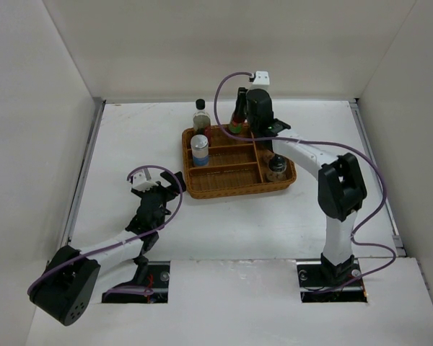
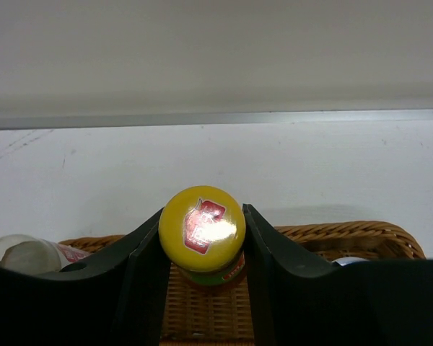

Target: Organize the condiment bottles

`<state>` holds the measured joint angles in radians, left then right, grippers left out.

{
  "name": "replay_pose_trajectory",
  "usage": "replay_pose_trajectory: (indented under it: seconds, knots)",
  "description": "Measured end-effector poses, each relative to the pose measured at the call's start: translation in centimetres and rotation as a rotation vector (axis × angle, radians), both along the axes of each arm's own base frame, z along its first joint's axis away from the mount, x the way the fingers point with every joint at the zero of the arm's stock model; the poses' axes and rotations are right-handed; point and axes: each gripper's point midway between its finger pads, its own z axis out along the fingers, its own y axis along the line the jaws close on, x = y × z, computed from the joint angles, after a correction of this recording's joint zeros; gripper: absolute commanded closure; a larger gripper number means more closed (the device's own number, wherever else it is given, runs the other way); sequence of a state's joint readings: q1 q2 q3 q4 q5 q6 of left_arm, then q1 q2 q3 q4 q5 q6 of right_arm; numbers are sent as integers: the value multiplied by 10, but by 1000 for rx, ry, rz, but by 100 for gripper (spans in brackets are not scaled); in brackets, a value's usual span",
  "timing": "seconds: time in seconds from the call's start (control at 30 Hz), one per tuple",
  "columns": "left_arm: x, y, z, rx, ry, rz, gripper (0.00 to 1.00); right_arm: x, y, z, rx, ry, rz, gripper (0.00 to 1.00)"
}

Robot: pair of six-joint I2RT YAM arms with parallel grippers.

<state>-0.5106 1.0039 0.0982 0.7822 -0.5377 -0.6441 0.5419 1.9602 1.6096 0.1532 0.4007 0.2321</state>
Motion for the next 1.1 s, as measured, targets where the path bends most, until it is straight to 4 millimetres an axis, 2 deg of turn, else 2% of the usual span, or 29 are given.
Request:
replay_pose_trajectory:
  seconds: [0.4,0.7,1.1]
  knots:
    - [0,0,0,0,0,0,0,-22,10,-9,-49,27,34,65]
    - [0,0,0,0,0,0,0,-33,2,-52,-95,105,33,64]
    - [0,1,0,0,0,3,0,-29,-3,-52,-87,96,20,52]
